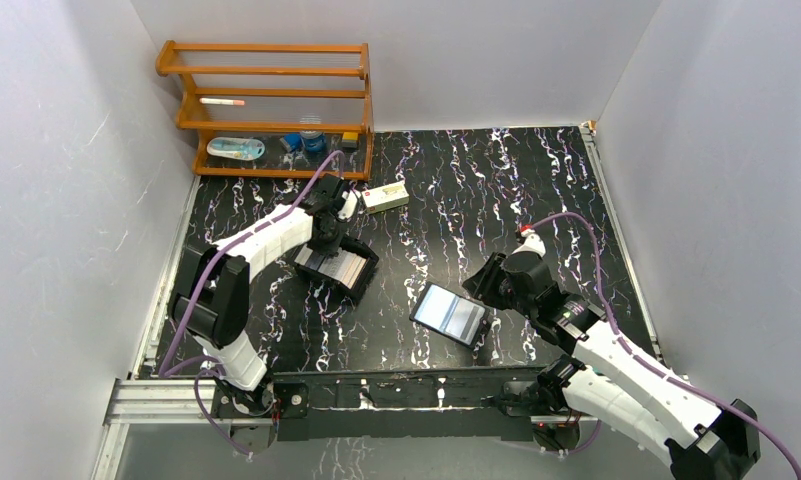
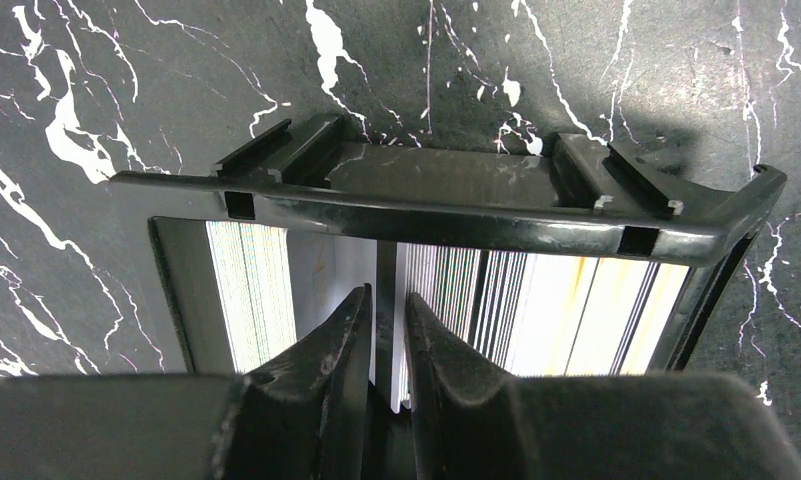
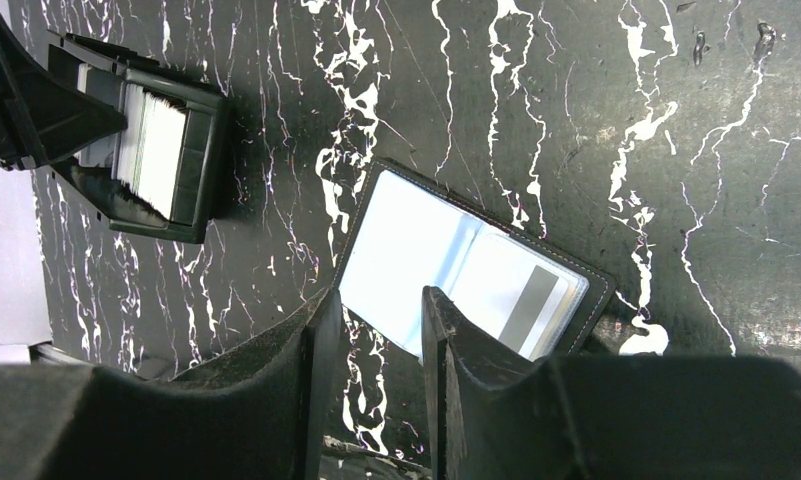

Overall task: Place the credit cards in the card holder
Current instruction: Pick up the credit card from the storage box.

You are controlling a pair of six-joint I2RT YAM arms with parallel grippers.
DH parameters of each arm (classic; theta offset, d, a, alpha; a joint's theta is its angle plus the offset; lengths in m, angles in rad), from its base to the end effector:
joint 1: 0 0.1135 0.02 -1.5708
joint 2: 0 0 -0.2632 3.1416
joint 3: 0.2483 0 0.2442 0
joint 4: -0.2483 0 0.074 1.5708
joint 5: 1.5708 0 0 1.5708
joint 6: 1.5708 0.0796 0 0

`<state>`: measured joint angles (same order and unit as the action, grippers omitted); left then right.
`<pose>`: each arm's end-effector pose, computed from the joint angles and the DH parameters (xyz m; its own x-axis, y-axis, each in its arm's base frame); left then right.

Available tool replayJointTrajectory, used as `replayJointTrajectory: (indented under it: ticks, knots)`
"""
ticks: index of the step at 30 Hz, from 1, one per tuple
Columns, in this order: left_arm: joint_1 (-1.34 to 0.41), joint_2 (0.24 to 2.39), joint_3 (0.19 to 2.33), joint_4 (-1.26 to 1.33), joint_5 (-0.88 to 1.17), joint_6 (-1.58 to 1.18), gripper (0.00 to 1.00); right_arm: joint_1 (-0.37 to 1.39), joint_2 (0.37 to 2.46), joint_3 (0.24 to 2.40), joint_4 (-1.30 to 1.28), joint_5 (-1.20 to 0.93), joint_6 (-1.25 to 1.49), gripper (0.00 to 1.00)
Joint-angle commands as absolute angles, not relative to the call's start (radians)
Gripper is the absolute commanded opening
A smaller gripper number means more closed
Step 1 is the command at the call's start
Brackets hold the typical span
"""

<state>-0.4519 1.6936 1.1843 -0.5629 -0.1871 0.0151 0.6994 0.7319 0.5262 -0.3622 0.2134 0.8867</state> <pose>0.3312 -0.1443 0.1780 -0.7847 0.3974 -0.4757 0.3609 0.9169 0.1706 0.1610 0.1134 0.2181 -0.6418 0.4499 -0.6211 0.0077 0.8136 0.5814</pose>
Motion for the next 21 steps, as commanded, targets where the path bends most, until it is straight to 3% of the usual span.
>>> replayJointTrajectory:
  ticks: [1,21]
  knots:
    - [-0.429,1.649,1.163,-0.581,-0.237,0.025,0.17,0.695,0.742,0.529,-0.306,0.212,0.877,0.43]
    - [-0.413,1.627,1.168,-0.589,-0.273,0.028,0.22,0.695,0.761,0.534,-0.295,0.199,0.871,0.42]
